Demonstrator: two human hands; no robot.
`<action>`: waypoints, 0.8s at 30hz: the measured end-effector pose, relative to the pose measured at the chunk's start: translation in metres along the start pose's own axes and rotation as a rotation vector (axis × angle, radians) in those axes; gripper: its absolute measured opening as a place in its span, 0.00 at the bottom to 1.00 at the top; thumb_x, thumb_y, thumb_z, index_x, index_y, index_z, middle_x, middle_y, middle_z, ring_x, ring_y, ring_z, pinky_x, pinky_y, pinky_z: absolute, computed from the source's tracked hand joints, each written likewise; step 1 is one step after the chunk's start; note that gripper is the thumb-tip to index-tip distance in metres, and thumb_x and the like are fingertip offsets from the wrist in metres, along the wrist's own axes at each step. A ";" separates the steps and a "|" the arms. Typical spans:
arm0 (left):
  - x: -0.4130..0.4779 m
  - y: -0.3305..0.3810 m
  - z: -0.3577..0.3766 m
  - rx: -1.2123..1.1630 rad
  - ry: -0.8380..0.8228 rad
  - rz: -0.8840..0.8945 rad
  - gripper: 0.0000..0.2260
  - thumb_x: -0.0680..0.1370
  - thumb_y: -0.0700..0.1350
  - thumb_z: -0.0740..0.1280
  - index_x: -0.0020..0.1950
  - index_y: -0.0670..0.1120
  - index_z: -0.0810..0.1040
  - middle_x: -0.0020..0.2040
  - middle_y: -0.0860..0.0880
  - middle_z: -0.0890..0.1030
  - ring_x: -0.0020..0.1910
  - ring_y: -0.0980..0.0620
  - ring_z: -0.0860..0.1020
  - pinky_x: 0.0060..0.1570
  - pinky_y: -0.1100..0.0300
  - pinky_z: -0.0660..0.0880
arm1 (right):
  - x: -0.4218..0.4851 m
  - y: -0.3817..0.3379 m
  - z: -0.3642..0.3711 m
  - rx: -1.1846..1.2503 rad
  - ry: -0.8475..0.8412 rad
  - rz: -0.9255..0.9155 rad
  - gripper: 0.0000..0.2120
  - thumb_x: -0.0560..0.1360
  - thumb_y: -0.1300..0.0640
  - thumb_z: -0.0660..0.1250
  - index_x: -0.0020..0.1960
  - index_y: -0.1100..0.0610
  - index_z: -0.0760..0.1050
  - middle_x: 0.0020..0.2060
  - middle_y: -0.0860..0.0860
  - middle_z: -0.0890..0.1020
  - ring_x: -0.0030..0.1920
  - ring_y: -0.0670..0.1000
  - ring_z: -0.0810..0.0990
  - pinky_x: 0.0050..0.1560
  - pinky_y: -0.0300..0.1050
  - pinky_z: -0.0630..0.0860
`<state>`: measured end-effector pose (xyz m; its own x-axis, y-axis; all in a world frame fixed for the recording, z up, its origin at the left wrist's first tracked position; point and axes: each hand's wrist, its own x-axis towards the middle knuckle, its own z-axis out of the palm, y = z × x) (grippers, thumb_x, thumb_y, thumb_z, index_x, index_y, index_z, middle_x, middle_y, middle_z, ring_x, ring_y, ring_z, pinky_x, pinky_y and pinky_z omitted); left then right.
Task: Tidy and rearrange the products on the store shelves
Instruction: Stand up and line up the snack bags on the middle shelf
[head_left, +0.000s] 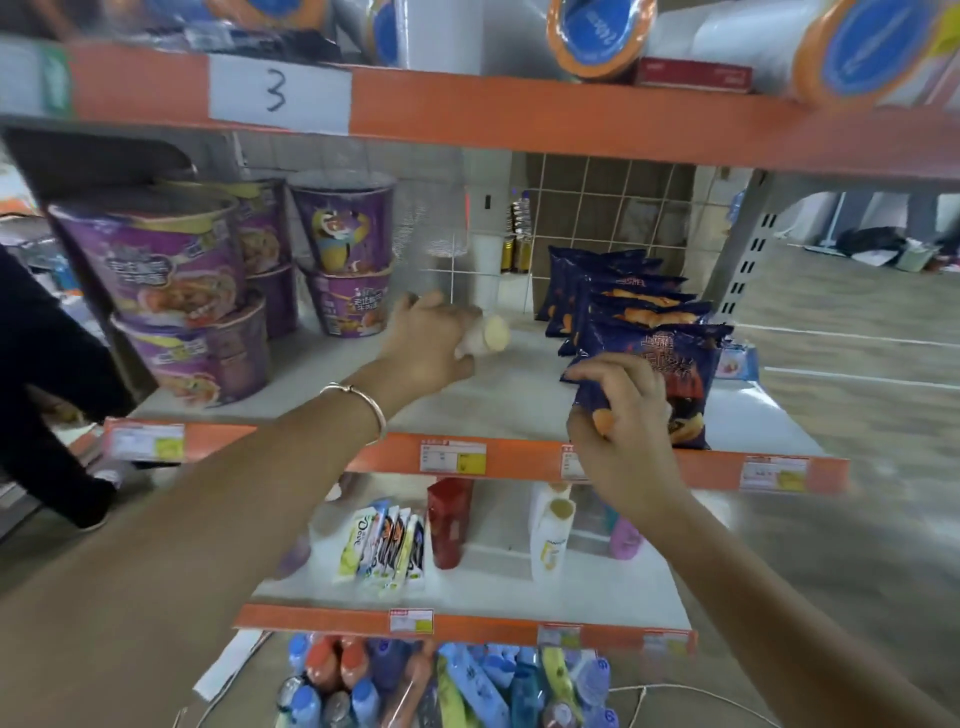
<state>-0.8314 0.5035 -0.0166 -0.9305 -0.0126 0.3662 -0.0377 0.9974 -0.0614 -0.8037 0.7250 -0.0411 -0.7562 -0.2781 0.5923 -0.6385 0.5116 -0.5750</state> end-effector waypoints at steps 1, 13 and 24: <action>-0.005 0.002 -0.009 -0.073 0.027 -0.049 0.24 0.70 0.54 0.67 0.65 0.51 0.72 0.58 0.49 0.79 0.63 0.46 0.69 0.60 0.53 0.62 | -0.002 -0.004 -0.002 0.004 -0.028 -0.005 0.16 0.69 0.64 0.64 0.55 0.55 0.77 0.53 0.44 0.68 0.55 0.46 0.65 0.56 0.48 0.63; -0.099 0.069 -0.107 -0.820 0.050 -0.141 0.14 0.67 0.49 0.73 0.50 0.48 0.78 0.45 0.51 0.81 0.43 0.57 0.77 0.46 0.64 0.73 | -0.028 -0.051 -0.050 0.210 -0.346 0.028 0.19 0.78 0.56 0.62 0.68 0.52 0.69 0.58 0.44 0.76 0.47 0.46 0.75 0.52 0.42 0.69; -0.171 0.117 -0.103 -1.300 -0.360 -0.036 0.16 0.76 0.36 0.66 0.64 0.41 0.74 0.54 0.52 0.81 0.48 0.64 0.80 0.48 0.72 0.75 | -0.083 -0.045 -0.103 0.466 -0.499 0.080 0.14 0.71 0.62 0.71 0.52 0.47 0.77 0.49 0.51 0.84 0.50 0.48 0.83 0.52 0.43 0.80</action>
<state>-0.6396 0.6299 0.0092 -0.9870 0.1423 0.0741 0.1189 0.3381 0.9336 -0.6973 0.8086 -0.0065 -0.7072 -0.6529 0.2713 -0.4886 0.1739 -0.8550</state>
